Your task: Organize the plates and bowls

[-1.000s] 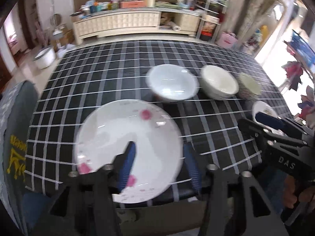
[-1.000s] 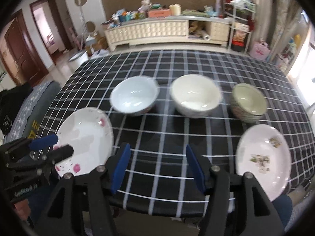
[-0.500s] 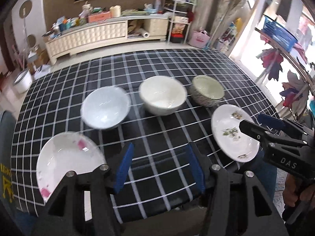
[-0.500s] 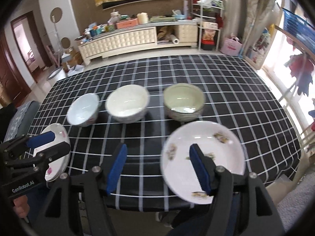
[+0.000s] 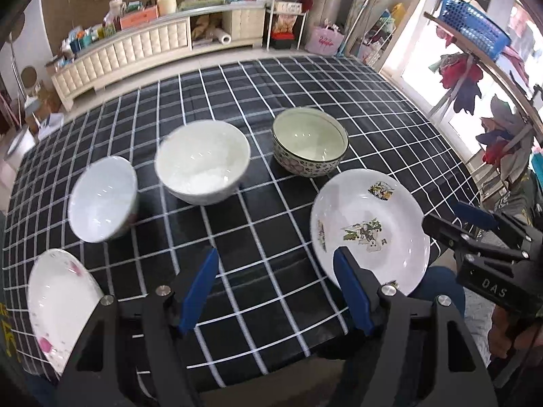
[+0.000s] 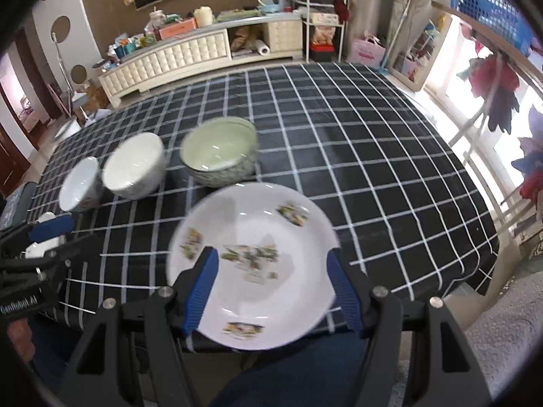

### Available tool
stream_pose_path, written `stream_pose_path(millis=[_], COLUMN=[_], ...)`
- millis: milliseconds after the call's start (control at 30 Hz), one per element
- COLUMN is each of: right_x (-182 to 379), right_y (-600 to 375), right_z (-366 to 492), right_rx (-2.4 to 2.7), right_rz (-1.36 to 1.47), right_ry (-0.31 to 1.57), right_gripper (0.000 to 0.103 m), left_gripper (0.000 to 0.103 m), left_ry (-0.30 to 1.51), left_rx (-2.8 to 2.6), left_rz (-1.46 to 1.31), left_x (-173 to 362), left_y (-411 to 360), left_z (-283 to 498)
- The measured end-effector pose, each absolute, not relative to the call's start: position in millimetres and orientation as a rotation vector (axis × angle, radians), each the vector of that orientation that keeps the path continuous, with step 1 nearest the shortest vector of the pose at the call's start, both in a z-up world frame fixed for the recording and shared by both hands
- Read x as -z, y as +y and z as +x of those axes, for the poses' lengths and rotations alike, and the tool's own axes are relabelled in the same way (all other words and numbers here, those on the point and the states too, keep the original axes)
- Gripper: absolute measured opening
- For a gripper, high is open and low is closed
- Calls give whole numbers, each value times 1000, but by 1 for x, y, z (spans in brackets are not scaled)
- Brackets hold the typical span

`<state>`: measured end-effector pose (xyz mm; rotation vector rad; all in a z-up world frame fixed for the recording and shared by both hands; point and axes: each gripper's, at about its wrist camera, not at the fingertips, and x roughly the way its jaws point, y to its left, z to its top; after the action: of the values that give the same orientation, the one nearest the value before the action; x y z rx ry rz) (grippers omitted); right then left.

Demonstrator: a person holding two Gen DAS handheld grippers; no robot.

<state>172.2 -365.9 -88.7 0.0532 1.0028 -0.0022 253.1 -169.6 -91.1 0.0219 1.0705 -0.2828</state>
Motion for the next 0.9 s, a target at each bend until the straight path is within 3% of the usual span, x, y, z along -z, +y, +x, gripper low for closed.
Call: stream_pose_path(millis=[633, 733, 800, 900], right_x=[149, 153, 156, 158], right_y=[-420, -420, -420, -419], right_z=[192, 194, 196, 197], right_rx=[13, -4, -12, -19], right_rz=[120, 118, 119, 113], right_ry=[1142, 1154, 1153, 1149], right_gripper=[69, 54, 53, 45], left_gripper=[68, 55, 38, 25], left_ry=[1208, 1229, 1244, 1256], left_rx=[264, 276, 289, 332], left_rz=[102, 95, 86, 70], left_x=[165, 172, 177, 180], left_y=[-226, -230, -232, -237], left_z=[287, 290, 291, 291])
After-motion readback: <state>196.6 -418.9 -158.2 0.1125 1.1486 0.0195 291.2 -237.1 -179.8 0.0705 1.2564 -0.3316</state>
